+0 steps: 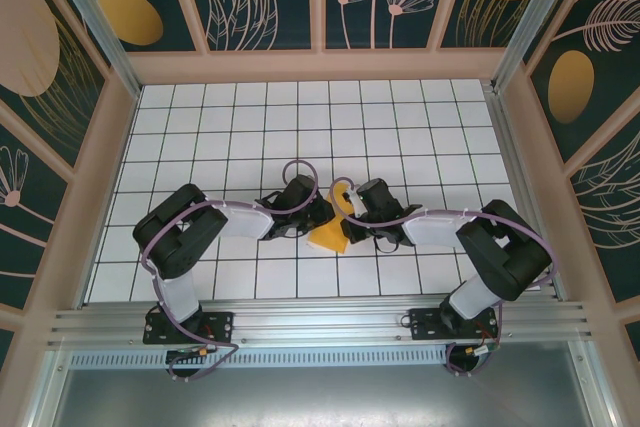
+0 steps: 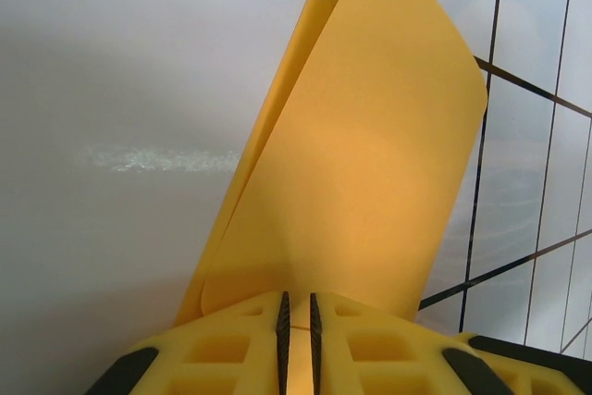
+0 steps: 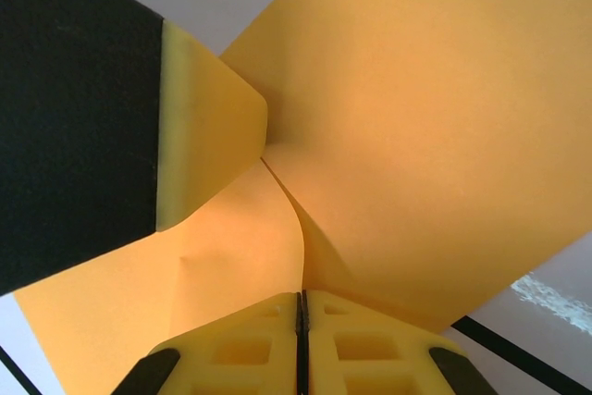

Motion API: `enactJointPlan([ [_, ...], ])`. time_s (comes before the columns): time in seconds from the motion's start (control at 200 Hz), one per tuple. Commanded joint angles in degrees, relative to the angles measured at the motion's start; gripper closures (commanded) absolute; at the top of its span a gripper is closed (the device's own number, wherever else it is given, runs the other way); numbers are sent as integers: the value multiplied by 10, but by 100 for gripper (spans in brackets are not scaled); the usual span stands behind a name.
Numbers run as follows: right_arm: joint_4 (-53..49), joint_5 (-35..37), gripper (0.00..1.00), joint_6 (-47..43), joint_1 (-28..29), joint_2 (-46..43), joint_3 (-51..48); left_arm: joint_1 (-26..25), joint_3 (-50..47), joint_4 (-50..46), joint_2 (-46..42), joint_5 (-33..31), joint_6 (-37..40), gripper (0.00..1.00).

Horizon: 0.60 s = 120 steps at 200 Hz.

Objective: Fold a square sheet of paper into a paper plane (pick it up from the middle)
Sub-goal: Fold the triangle a second time at the center of the table.

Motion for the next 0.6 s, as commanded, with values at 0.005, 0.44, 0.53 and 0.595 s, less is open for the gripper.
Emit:
enactJointPlan([
  [0.005,-32,8,88,6,-4,20,-3,2,-8,-31,-10,3,8,81],
  [0.44,-29,9,88,6,-3,17,-5,-1,-42,42,-77,72,-42,84],
  [0.53,-30,9,88,5,-4,17,-5,-4,-40,46,-64,76,-51,85],
  [0.595,-29,9,88,5,-4,16,-6,-5,-38,38,-46,69,-52,86],
])
